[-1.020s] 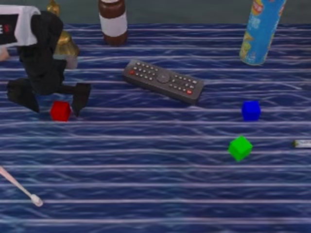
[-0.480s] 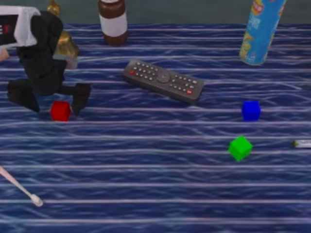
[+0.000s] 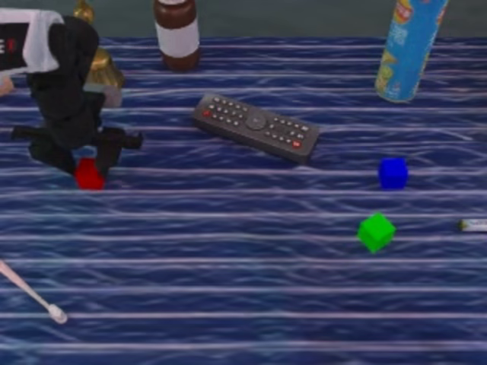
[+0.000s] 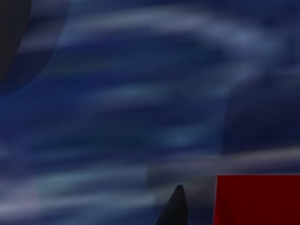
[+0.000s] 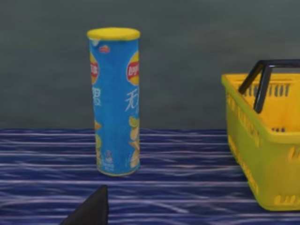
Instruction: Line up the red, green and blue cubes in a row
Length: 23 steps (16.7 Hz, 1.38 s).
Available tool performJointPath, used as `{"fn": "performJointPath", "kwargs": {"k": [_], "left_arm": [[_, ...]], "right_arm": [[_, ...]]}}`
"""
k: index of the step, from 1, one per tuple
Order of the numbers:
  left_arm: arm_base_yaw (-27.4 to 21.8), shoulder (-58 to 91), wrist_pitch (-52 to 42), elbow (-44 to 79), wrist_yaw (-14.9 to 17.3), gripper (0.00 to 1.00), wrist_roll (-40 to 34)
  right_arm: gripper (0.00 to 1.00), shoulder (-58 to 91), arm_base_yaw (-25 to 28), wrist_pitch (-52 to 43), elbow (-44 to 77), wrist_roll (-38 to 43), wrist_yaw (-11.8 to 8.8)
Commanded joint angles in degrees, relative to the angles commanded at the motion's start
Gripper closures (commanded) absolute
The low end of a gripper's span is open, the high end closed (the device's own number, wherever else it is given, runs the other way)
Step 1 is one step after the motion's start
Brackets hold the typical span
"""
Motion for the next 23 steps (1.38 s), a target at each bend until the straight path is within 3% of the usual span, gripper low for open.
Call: {"fn": "performJointPath", "kwargs": {"k": [2,11,18,23], "left_arm": [[0.0,0.0,0.0,0.0,0.0,1.0,0.0],[0.09,-2.34,-0.89,0.9,0.03,1.0,0.03],[1.06,-6.17,-12.71,8.49,-0.02,1.0,-0.09],[0.88,-6.62,-13.71,9.23,-0.04,1.0,-0.03]], "right_arm": [[0.0,0.0,0.0,0.0,0.0,0.0,0.0],[0.0,0.0,0.0,0.0,0.0,0.0,0.0],[0.0,0.0,0.0,0.0,0.0,0.0,0.0],[0.0,0.0,0.0,0.0,0.0,0.0,0.0]]}}
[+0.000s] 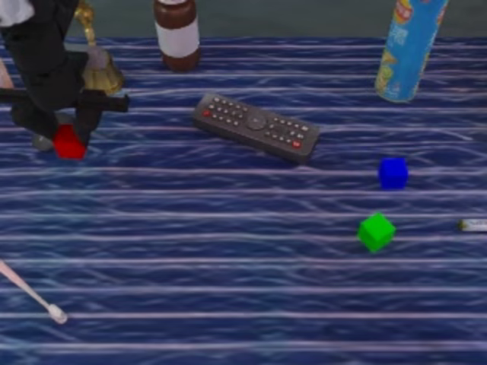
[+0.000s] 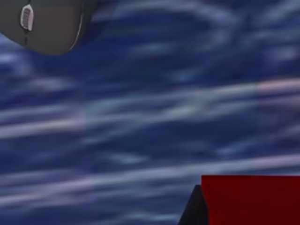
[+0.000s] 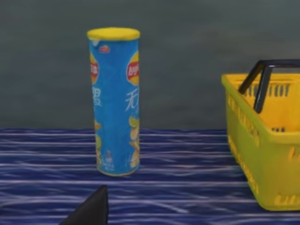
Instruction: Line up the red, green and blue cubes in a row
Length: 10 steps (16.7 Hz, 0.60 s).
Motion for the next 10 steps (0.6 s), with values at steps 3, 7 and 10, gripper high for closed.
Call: {"fn": "performJointPath", "kwargs": {"k": [3,7,10], "left_arm": [[-2.01,-0.92,0.19,-1.09,-0.12,1.0,-2.19],[-10.29,-5.2,1.06,-6.48,-0.65,1.0,-12.72],[-18.26,-9.33,1.8,-12.07,-1.1,1.0,-24.01]], "right_arm": [[0.0,0.0,0.0,0.0,0.0,0.0,0.0],[0.0,0.0,0.0,0.0,0.0,0.0,0.0],[0.0,0.0,0.0,0.0,0.0,0.0,0.0]]}}
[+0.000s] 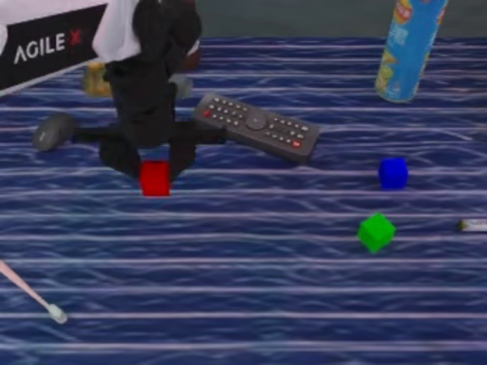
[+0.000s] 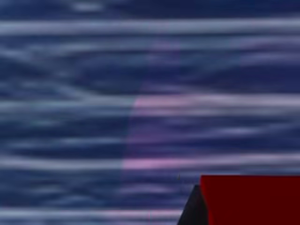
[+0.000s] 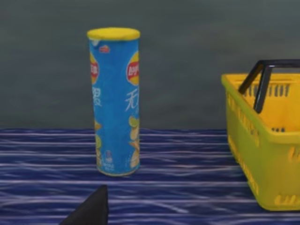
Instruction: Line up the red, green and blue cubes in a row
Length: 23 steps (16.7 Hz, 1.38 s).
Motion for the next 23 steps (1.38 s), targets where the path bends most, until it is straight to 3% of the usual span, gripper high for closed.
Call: {"fn": "performJointPath", "kwargs": {"k": [3,6,12,18,23], "left_arm": [[-6.96,-3.89,0.85,-4.82,-0.43,1.0,-9.0],[-10.34,-6.11,1.5,-7.19,-0.7,1.0,-12.61],[-10.28,-5.61,2.39,-7.8,-0.66,1.0,-12.39],[-10.25,-1.74,14.47,-15.44,-0.66,1.0,-12.45],[-10.26,-1.13,15.85,-16.54,-0.67,1.0,-12.47]], "right_arm": [[0.0,0.0,0.0,0.0,0.0,0.0,0.0],[0.0,0.0,0.0,0.0,0.0,0.0,0.0],[0.0,0.0,0.0,0.0,0.0,0.0,0.0],[0.0,0.0,0.0,0.0,0.0,0.0,0.0],[0.0,0.0,0.0,0.0,0.0,0.0,0.0]]}}
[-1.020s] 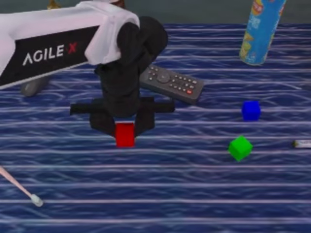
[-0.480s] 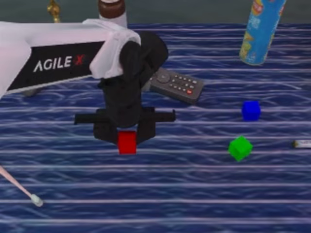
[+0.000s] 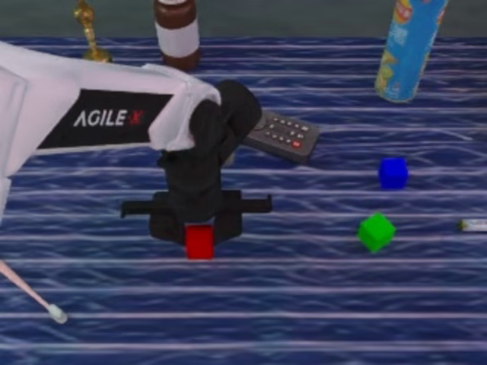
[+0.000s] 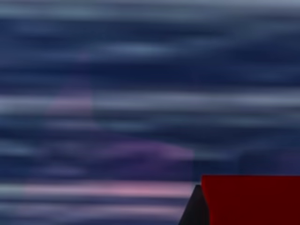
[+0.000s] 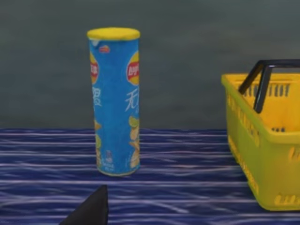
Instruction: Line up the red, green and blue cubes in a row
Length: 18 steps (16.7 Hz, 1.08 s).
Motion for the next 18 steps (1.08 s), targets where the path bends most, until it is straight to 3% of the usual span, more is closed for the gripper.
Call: {"fn": "performJointPath", "kwargs": {"k": [13,18], "left_arm": [[0.0,0.0,0.0,0.0,0.0,0.02,0.0],[0.0,0.0,0.0,0.0,0.0,0.0,0.0]], "right_arm": [[0.0,0.0,0.0,0.0,0.0,0.0,0.0],[0.0,0.0,0.0,0.0,0.0,0.0,0.0]]}}
